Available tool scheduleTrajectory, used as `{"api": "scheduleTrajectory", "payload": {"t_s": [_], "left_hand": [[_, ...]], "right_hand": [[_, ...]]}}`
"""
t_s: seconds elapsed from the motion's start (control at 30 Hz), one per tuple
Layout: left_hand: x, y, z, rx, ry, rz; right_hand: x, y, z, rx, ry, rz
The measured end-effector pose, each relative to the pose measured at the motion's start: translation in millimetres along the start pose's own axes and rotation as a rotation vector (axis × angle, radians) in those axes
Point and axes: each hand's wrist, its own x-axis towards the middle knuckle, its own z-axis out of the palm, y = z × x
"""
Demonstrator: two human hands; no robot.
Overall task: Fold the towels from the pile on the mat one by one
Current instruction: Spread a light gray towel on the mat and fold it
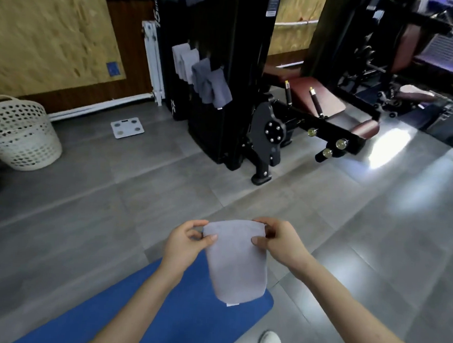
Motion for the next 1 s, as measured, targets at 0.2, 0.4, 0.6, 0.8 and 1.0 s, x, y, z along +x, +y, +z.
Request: {"api": "scheduleTrajectory", "payload": {"t_s": [0.2, 0.4, 0.6, 0.8, 1.0], "left_hand": [[71.3, 38.8, 83.0, -0.044, 0.136, -0.05], [143.6, 86.7, 122.4, -0.061, 0.289, -0.049], [260.0, 115.5, 133.2, -0.011, 0.389, -0.065], [397.7, 161.1, 130.1, -0.031, 0.434, -0.055], [510.4, 231.1, 104.8, 0.016, 0.519, -0.038]], "right_hand": [[108.1, 6.2, -92.0, -0.089, -0.15, -0.089], [217.0, -15.9, -140.0, -0.104, -0.246, -0.182], [344.4, -43.1, -159.9, -0.136, -0.328, -0.238], [484.4, -101.2, -186.7, -0.132, -0.35, -0.273], [607.1, -189.6, -204.2, -0.119, -0.337, -0.336]]}}
